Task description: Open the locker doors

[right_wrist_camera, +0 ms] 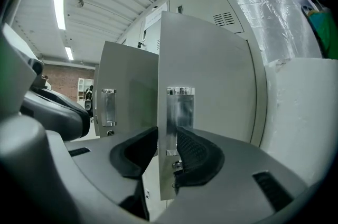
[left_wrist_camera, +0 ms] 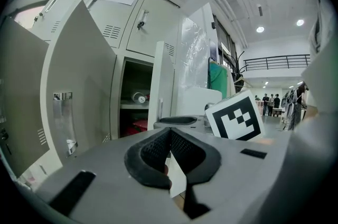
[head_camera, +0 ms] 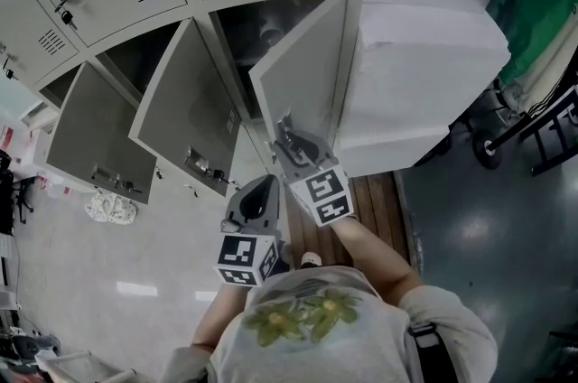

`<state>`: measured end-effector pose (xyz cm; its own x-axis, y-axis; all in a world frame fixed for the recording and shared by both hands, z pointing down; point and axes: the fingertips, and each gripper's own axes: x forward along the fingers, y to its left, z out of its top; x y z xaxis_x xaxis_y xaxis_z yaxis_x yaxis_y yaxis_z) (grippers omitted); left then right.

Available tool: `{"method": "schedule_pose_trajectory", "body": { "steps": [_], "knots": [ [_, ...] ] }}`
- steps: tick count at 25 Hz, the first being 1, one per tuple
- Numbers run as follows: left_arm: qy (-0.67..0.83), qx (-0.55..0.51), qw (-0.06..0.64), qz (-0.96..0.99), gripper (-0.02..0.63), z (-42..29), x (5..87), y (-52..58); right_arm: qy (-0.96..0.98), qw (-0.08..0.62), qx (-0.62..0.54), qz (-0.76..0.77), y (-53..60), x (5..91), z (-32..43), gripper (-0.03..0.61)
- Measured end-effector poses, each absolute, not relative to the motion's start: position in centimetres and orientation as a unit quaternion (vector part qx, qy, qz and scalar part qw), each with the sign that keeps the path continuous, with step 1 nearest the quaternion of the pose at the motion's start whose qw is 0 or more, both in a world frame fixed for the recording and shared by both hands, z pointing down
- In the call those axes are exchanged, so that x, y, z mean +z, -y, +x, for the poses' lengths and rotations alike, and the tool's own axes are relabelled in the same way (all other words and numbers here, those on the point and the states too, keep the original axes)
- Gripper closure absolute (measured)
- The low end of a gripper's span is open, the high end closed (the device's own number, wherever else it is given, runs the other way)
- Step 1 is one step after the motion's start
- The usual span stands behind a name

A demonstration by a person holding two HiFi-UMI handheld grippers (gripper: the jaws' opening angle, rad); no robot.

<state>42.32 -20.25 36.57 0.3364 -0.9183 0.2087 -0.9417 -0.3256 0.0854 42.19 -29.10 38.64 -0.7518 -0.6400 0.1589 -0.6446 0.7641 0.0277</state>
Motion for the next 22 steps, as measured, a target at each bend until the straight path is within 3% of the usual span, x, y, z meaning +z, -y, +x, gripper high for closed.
{"method": "schedule_pose_trajectory", "body": {
  "steps": [22],
  "knots": [
    [0.543, 0.06, 0.097, 0.832, 0.586, 45.1, 37.0, 20.7, 0.924, 0.08, 0.019, 0.373, 27.1, 38.6, 46.4, 0.456]
  ]
}}
